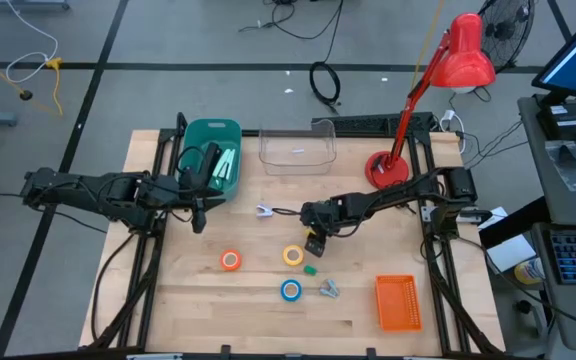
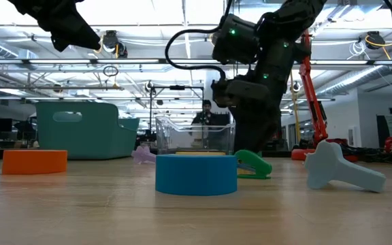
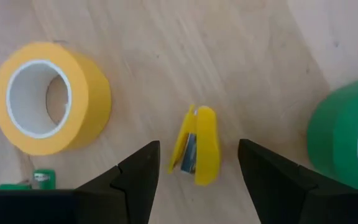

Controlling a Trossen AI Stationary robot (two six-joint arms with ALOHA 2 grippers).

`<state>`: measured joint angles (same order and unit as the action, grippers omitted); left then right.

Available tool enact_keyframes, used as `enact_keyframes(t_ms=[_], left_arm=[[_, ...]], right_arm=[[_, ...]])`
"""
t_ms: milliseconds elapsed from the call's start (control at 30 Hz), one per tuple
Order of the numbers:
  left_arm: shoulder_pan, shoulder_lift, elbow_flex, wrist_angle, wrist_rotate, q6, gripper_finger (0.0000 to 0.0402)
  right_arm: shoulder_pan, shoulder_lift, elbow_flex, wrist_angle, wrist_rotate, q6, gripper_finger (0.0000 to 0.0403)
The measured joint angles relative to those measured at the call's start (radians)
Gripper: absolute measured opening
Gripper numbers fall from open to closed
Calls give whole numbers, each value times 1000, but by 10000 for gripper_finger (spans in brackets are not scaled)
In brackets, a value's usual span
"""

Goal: Pick and place Stapler, Stapler remover, tape
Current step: Put the small yellow stapler into the green bin

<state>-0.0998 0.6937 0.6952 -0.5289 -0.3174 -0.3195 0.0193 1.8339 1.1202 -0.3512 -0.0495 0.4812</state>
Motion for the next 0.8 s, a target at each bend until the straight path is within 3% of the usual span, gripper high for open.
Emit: enact_keyframes(t_ms=[800], left_arm=[[0, 0, 0, 1, -7, -3, 113]], right_arm=[[9, -1, -4, -16, -3, 4, 101]])
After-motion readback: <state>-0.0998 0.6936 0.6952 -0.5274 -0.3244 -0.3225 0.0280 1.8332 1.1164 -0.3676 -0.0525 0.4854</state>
